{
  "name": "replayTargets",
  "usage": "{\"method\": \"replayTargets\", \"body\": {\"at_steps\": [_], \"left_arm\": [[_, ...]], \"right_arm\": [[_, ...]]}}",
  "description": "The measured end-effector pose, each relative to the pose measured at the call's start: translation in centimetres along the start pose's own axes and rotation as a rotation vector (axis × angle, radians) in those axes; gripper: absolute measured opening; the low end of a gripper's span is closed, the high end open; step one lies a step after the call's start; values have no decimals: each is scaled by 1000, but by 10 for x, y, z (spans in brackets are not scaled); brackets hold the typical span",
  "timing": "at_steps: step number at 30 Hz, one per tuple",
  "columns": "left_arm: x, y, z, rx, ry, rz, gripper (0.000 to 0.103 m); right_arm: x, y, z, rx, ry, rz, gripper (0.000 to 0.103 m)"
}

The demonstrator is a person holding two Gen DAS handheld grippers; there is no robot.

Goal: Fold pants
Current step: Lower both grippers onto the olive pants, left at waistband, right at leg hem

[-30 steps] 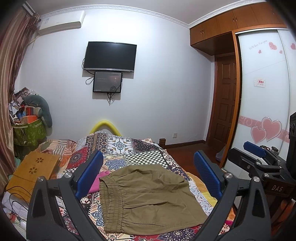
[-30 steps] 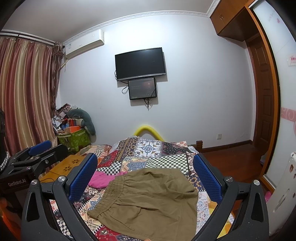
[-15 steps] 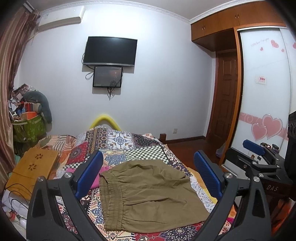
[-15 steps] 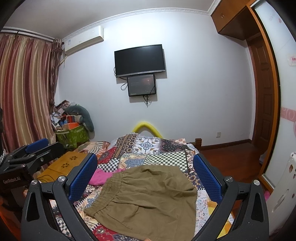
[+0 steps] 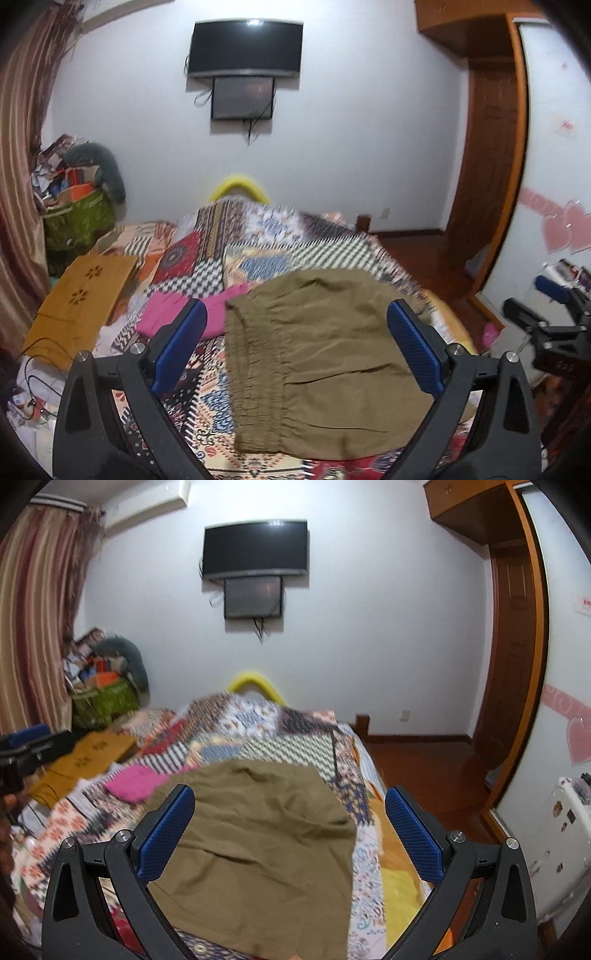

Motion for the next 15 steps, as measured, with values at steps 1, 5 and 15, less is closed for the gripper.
{"method": "replayTargets", "body": {"at_steps": [1, 5, 15], "left_arm": [[1, -5, -12, -27, 8, -12, 99], [2, -21, -48, -110, 18, -44, 99], [-9, -60, -120, -325, -7, -44, 76]], "right_arm": [[6, -6, -6, -21, -5, -12, 103], [23, -16, -18, -82, -13, -56, 103], [64, -58, -65, -262, 6, -159, 87]]}}
Point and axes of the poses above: each gripper's, at about its wrist camera, not at the fingertips, and z roughly against the way its jaws point, x to its right, y to its top, the point moved 5 cm from there along -z, roughly the way its jaws point, and after that the axes turned 15 degrees about y, right-handed, at the moved point
